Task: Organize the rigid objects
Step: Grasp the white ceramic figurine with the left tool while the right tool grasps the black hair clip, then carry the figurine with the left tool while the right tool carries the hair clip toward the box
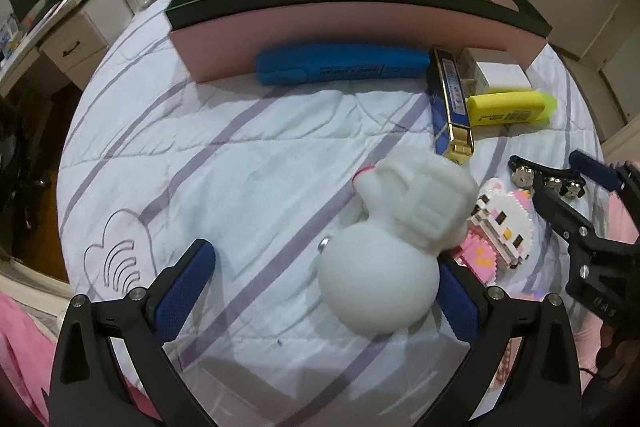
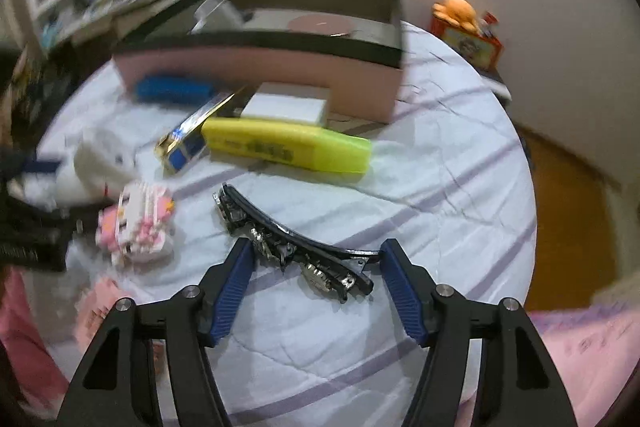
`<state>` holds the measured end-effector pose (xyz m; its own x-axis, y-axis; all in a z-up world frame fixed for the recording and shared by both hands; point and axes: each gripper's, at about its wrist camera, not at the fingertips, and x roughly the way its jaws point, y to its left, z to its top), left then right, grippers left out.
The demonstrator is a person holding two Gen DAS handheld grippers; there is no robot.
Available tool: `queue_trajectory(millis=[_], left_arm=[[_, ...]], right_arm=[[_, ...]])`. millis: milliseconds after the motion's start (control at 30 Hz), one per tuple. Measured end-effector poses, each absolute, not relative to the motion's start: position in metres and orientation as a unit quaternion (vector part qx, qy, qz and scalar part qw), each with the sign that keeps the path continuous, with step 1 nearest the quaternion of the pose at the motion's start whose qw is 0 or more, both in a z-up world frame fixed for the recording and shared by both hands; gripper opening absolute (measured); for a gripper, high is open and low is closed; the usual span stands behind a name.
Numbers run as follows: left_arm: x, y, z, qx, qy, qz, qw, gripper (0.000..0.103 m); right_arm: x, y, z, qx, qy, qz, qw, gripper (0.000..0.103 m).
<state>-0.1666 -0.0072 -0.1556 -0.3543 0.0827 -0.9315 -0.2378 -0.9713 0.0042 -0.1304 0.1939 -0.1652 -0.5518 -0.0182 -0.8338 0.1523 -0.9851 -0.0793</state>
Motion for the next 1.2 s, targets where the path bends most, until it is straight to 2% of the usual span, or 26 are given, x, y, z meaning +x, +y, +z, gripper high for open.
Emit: queue_trajectory(millis=[67,100,167,200,233,267,467,667,1200], left_arm=[[-0.166,-0.005,-0.156,-0.555,0.070,0.823,0.103,0.102],[-0.165,-0.004,-0.155,-0.551,0.071,0.825,0.107,0.101],[-0.160,-0.003,-0.153,-0.537,0.074,0.832,0.118,0.089],[-0.157,-0.003,-0.150,-0.529,0.074,0.837,0.121,0.073],[-0.154,-0.004,-0.146,-0.521,0.074,0.842,0.118,0.052],[-0.152,-0.005,-0.143,-0.519,0.071,0.844,0.114,0.050],[-0.150,-0.012,-0.137,-0.522,0.047,0.842,0.129,0.049],[-0.153,-0.020,-0.129,-0.526,0.026,0.839,0.137,0.049],[-0.117,-0.045,-0.029,-0.389,0.039,0.912,0.127,0.049]], right_arm=[[-0.134,0.195,-0.166,0.475,0.061,-0.876,0.057,0.073],[-0.135,0.196,-0.166,0.475,0.053,-0.876,0.059,0.069],[-0.135,0.200,-0.165,0.475,0.038,-0.877,0.060,0.067],[-0.134,0.202,-0.165,0.474,0.031,-0.878,0.060,0.067],[-0.134,0.201,-0.166,0.472,0.029,-0.879,0.059,0.067],[-0.131,0.202,-0.165,0.469,0.024,-0.881,0.057,0.066],[-0.126,0.217,-0.155,0.461,-0.063,-0.882,0.069,0.067],[-0.120,0.228,-0.137,0.441,-0.105,-0.889,0.065,0.067],[-0.071,0.220,-0.040,0.301,-0.077,-0.949,0.051,0.067]])
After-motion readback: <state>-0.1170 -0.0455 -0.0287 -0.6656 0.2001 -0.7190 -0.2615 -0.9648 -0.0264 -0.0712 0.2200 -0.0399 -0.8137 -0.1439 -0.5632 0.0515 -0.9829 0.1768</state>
